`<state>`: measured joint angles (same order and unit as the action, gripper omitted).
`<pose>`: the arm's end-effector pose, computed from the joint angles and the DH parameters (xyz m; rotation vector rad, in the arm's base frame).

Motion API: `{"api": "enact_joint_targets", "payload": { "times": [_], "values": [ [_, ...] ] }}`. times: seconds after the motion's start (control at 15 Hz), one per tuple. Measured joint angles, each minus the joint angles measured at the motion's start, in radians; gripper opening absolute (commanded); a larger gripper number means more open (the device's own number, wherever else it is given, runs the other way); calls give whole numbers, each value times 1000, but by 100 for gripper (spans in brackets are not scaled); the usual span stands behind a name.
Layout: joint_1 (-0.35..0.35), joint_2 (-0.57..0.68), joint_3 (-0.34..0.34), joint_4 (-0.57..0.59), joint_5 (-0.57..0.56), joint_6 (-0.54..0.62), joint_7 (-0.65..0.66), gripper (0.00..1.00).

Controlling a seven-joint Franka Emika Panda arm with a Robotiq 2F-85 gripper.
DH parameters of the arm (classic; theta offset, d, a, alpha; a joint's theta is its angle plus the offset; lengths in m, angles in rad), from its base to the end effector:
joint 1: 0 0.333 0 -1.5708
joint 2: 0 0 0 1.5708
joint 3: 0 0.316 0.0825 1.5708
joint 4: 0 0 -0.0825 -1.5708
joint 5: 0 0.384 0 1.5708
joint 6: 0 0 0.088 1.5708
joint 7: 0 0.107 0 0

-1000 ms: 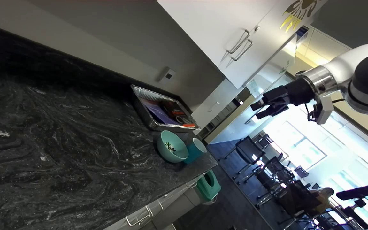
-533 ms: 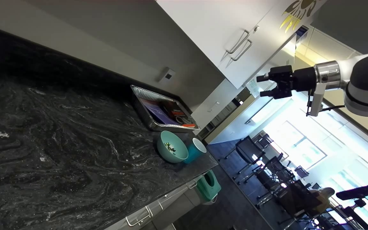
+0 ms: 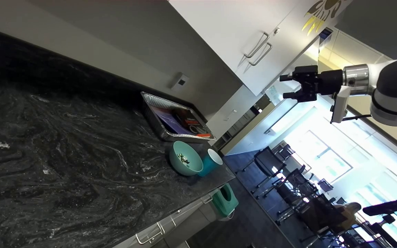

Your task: Open the upper cupboard door

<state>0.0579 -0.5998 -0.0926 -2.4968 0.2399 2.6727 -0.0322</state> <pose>0.4174 -0.0278 0.5784 -2.7042 0.2416 -1.1059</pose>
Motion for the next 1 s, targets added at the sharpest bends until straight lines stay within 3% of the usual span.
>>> {"api": "enact_joint_targets", "payload": {
  "times": [0.2,0.6,0.87,1.0],
  "values": [
    [9,12,1,0,0,105,-4,100],
    [94,147,-25,25,0,519,-15,100],
    [218,267,-124,98,-22,666,-62,100],
    [306,308,-223,139,-76,689,-81,100]
  ]
}}
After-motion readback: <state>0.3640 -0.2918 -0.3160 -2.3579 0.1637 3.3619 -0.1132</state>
